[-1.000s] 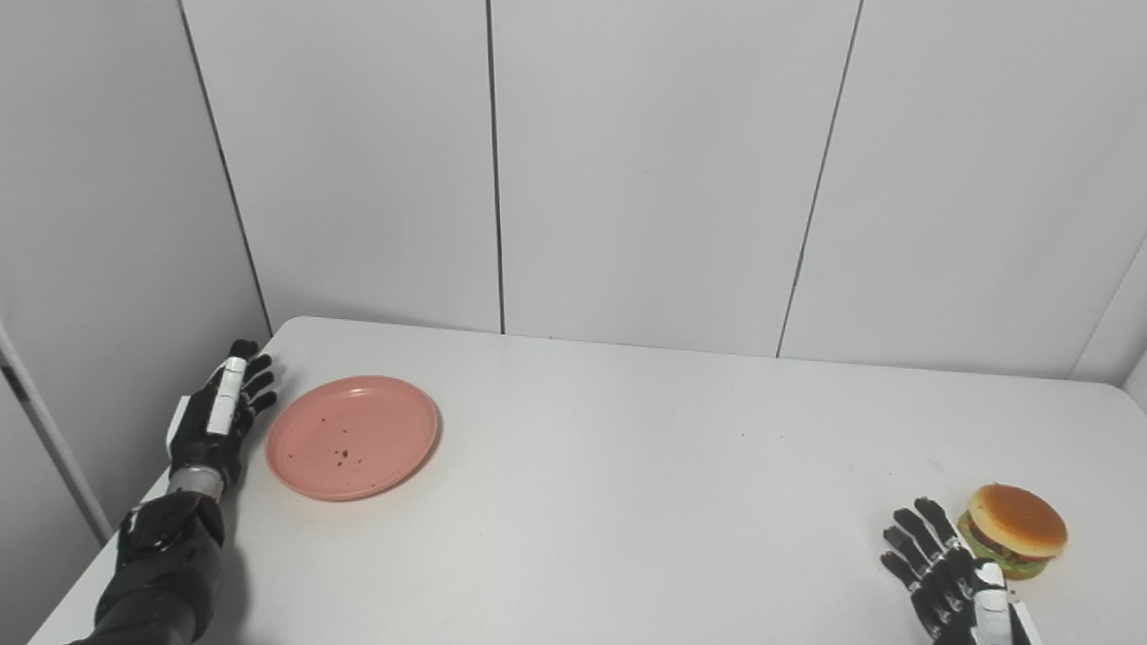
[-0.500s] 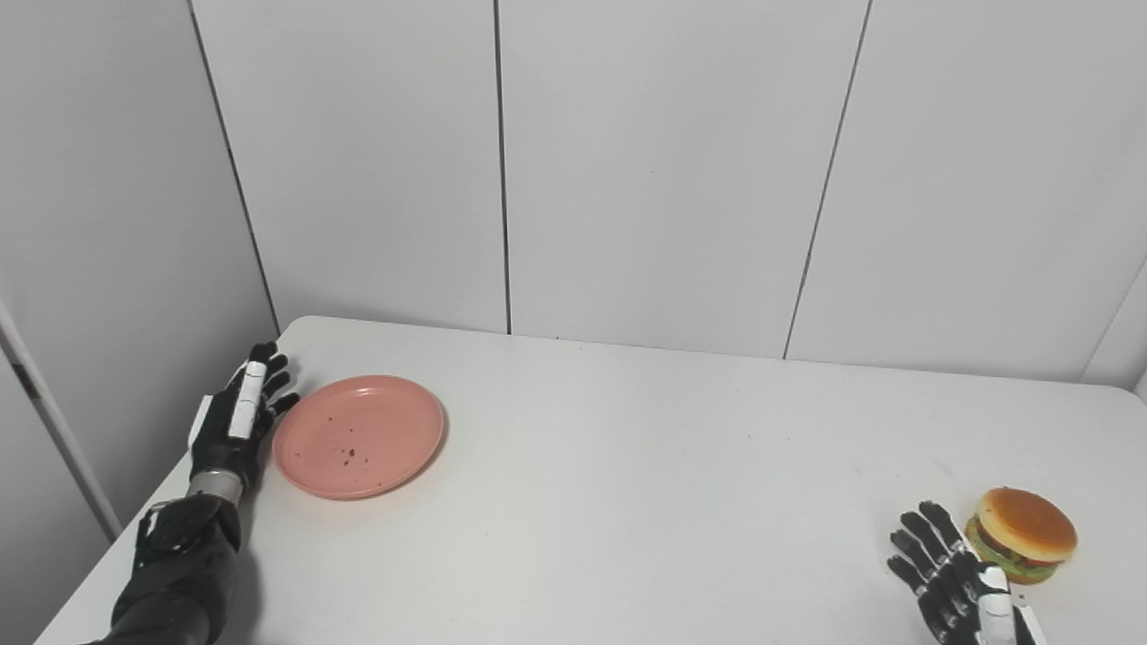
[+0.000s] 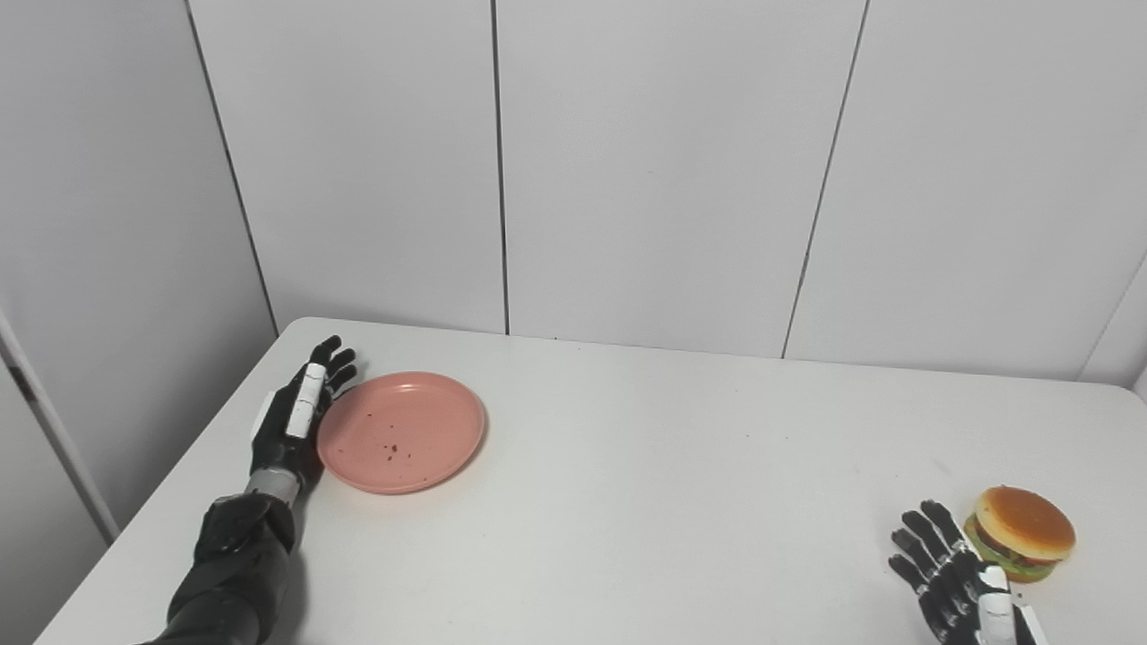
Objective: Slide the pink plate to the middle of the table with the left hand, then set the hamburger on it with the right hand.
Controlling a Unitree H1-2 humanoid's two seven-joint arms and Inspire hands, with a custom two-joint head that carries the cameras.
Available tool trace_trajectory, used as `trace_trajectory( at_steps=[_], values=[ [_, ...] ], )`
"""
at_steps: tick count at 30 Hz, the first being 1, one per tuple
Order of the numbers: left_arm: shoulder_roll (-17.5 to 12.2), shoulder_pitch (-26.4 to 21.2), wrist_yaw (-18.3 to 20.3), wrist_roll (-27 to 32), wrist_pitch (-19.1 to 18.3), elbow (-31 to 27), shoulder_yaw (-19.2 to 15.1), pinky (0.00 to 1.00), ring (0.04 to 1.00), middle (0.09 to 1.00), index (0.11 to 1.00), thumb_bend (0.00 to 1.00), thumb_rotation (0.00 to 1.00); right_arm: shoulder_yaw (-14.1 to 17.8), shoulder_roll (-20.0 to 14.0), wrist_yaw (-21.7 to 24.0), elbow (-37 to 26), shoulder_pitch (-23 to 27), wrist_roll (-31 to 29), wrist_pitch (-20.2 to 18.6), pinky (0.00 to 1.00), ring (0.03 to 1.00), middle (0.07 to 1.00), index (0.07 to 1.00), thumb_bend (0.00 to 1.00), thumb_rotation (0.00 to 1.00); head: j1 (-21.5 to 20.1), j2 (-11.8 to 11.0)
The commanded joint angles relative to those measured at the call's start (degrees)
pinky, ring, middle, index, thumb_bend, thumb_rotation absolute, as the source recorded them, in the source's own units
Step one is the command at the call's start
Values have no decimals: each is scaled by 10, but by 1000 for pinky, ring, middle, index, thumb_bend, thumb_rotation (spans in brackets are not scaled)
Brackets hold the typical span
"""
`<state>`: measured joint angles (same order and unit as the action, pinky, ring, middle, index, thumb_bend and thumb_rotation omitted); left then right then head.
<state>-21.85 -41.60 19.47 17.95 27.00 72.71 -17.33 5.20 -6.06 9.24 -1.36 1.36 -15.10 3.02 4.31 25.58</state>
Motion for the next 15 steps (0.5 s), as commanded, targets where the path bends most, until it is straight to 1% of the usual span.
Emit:
trace_trajectory(
  at_steps=[1, 3, 10, 12, 15],
  values=[
    [-2, -17, 14, 4, -2, -6, 0, 851, 921, 899, 872, 1000, 806, -11, 17, 0, 23, -16, -1, -10, 914, 911, 918, 924, 881, 1000, -1, 2],
    [3, -15, 16, 3, -2, -13, 2, 846, 920, 899, 872, 1000, 806, -11, 17, -2, 20, -16, 0, -13, 913, 909, 916, 923, 883, 1000, -2, 2],
    [20, -9, 9, -12, -2, -38, 16, 767, 894, 878, 861, 1000, 823, -15, 21, -3, 14, -18, -1, -16, 911, 909, 916, 921, 874, 1000, -11, 5],
    [25, -9, 16, -10, -2, -42, 17, 762, 895, 878, 860, 1000, 823, -16, 22, -4, 11, -19, 0, -17, 911, 908, 916, 921, 874, 1000, -13, 6],
    [36, -8, 28, -4, -4, -50, 20, 805, 912, 892, 872, 1000, 814, -18, 24, -7, 8, -20, 2, -18, 903, 901, 913, 918, 872, 1000, -15, 7]
  ],
)
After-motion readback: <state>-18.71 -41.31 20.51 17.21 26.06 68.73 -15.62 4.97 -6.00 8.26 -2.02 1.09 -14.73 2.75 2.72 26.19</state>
